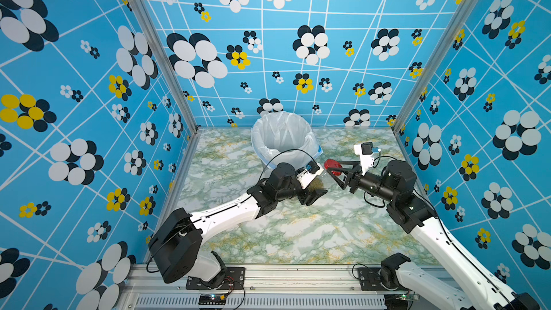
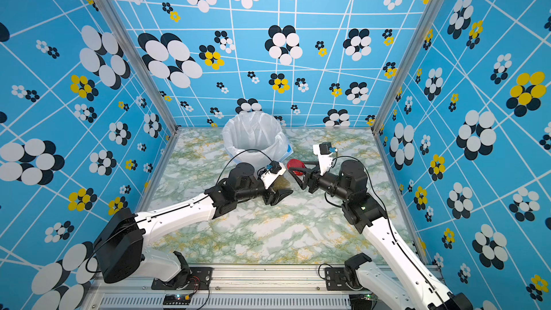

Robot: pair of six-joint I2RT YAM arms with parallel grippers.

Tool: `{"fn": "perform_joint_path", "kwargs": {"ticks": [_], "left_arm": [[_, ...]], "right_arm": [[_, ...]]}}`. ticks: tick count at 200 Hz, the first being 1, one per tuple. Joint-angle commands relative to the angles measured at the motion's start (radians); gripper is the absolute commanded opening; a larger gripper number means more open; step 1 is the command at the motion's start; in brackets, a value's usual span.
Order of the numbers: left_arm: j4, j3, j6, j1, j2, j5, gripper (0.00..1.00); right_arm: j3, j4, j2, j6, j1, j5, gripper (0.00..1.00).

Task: Empty moldy mung beans from jars
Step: Unscrew the lid from the jar.

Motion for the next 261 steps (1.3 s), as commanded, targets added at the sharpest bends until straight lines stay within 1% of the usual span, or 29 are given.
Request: {"fn": "perform_joint_path", "kwargs": {"ticks": [1, 20, 64, 92, 117, 138, 169, 191, 237, 261], "left_arm": [[0.061, -0.025, -0.039, 0.027, -0.032, 0.08, 0.51], [0.102, -0.045, -0.049, 0.049, -0.033, 0.138, 0.51], [0.095, -0.051, -0.049, 0.085, -0.027, 0.22, 0.52], [0.102, -0.054, -0.06, 0.11, -0.018, 0.295, 0.52], [0.088, -0.055, -0.052, 0.122, -0.016, 0.295, 0.52], [0.063, -0.059, -0.035, 0.131, -0.017, 0.268, 0.53], [0.069, -0.079, -0.039, 0.149, -0.022, 0.236, 0.53], [0.076, -0.087, -0.045, 0.167, -0.017, 0.269, 0.53], [0.068, -0.087, -0.029, 0.21, -0.004, 0.368, 0.53], [0.071, -0.087, -0.036, 0.218, -0.001, 0.359, 0.53]], "right_arm": [[-0.009, 0.121, -0.015, -0.022, -0.002, -0.078, 0.65], [-0.008, 0.134, -0.018, -0.04, -0.002, -0.102, 0.65], [-0.006, 0.133, -0.005, -0.102, -0.002, -0.166, 0.65], [0.008, 0.109, 0.019, -0.142, -0.003, -0.209, 0.64], [0.022, 0.083, 0.029, -0.185, -0.005, -0.241, 0.62], [0.062, -0.005, 0.043, -0.247, -0.004, -0.249, 0.62], [0.072, -0.025, 0.04, -0.266, -0.011, -0.248, 0.63], [0.07, -0.02, 0.026, -0.282, -0.017, -0.262, 0.62], [0.089, -0.023, 0.035, -0.299, -0.049, -0.358, 0.61], [0.092, -0.017, 0.06, -0.293, -0.056, -0.373, 0.62]]}}
